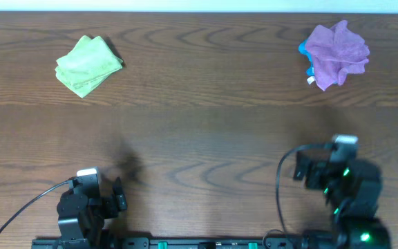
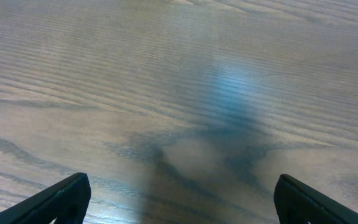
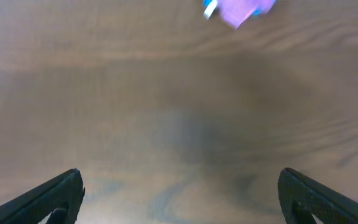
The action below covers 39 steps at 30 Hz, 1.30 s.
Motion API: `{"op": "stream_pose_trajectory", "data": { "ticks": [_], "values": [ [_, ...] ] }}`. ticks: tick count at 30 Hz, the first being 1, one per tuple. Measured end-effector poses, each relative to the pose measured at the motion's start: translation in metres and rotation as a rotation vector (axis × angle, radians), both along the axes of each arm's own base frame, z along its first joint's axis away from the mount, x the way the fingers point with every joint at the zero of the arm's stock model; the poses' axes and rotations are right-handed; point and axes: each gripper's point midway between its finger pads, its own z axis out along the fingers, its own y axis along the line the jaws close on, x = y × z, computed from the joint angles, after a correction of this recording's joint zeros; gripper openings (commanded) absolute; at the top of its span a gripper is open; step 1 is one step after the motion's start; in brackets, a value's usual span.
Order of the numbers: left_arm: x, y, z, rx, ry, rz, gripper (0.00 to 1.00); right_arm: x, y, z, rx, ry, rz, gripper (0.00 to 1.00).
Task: Fold the cloth
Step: 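Reach the right gripper to the purple cloth and grasp it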
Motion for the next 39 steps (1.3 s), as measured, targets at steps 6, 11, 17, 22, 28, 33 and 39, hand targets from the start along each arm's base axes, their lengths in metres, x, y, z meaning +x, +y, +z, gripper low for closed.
{"op": "stream_pose_trajectory", "data": {
  "ticks": [6,11,17,22,28,33,39],
  "values": [
    [0.000,0.000,0.000,0.001,0.000,0.000,0.95,0.050,-0.018,0.055,0.000,0.043,-0.056,0.99],
    [0.000,0.000,0.000,0.001,0.000,0.000,0.95,0.105,-0.037,0.076,0.007,0.087,-0.108,0.99],
    [0.000,0.001,0.000,0.002,0.001,0.002,0.95,0.171,-0.079,0.076,0.022,0.139,-0.194,0.99],
    [0.000,0.001,0.000,0.002,0.001,0.002,0.95,0.215,-0.117,0.041,0.038,0.209,-0.257,0.99],
    [0.000,0.001,0.000,0.002,0.001,0.002,0.96,0.262,-0.135,0.014,0.028,0.146,-0.267,0.99],
    [0.000,0.001,0.000,0.002,0.001,0.002,0.95,0.278,-0.139,0.002,0.026,0.118,-0.264,0.99],
    [0.000,0.001,0.000,0.002,0.001,0.002,0.95,0.306,-0.136,-0.033,0.064,0.093,-0.218,0.99]
  ]
}}
